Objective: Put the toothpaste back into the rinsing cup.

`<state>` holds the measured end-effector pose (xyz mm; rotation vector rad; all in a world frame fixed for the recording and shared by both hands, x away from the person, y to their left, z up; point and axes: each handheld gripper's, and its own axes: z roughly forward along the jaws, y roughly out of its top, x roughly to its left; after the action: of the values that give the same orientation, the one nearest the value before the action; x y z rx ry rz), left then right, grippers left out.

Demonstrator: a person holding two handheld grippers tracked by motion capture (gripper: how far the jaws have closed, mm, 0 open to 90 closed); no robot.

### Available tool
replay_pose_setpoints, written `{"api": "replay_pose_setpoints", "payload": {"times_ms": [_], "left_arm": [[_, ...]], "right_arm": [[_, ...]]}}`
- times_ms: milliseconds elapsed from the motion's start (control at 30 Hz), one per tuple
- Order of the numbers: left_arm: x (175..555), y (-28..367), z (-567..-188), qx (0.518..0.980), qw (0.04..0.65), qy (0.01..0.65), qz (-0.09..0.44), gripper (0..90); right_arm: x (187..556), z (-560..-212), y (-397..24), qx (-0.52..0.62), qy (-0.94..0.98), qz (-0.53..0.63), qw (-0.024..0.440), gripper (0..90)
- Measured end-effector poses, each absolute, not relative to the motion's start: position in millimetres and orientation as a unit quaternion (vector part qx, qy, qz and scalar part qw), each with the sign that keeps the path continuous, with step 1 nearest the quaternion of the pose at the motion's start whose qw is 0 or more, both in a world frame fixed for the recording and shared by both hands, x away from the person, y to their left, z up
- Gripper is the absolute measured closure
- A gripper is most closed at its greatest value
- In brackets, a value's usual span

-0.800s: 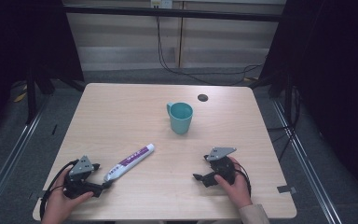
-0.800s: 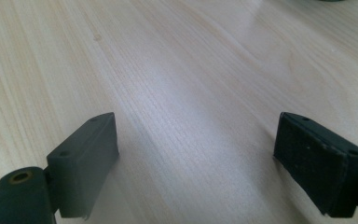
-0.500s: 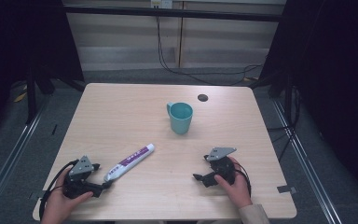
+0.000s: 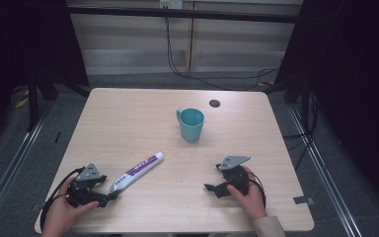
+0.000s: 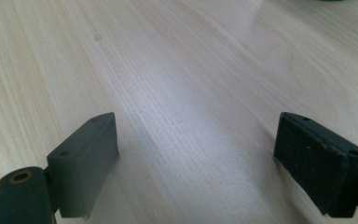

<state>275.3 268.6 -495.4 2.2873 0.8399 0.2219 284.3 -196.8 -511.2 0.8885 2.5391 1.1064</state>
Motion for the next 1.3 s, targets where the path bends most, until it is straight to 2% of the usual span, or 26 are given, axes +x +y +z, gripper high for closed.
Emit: {"api": "replay_pose_setpoints", "payload": {"times_ms": [467,733,1300], "left_arm": [[286,245,-475,0.915,0.262,0.302,0.049,25.5],[297,230,-467,0.930,0.223,0.289,0.047,26.1],[315,206,-464,0.943,0.174,0.282,0.027,30.7]], "right_arm": [[284,-511,-197,0.303,0.867,0.378,0.116,12.8],[284,-511,-197,0.303,0.867,0.378,0.116,12.8],[284,-511,-197,0.303,0.867,0.379,0.115,12.8]]}}
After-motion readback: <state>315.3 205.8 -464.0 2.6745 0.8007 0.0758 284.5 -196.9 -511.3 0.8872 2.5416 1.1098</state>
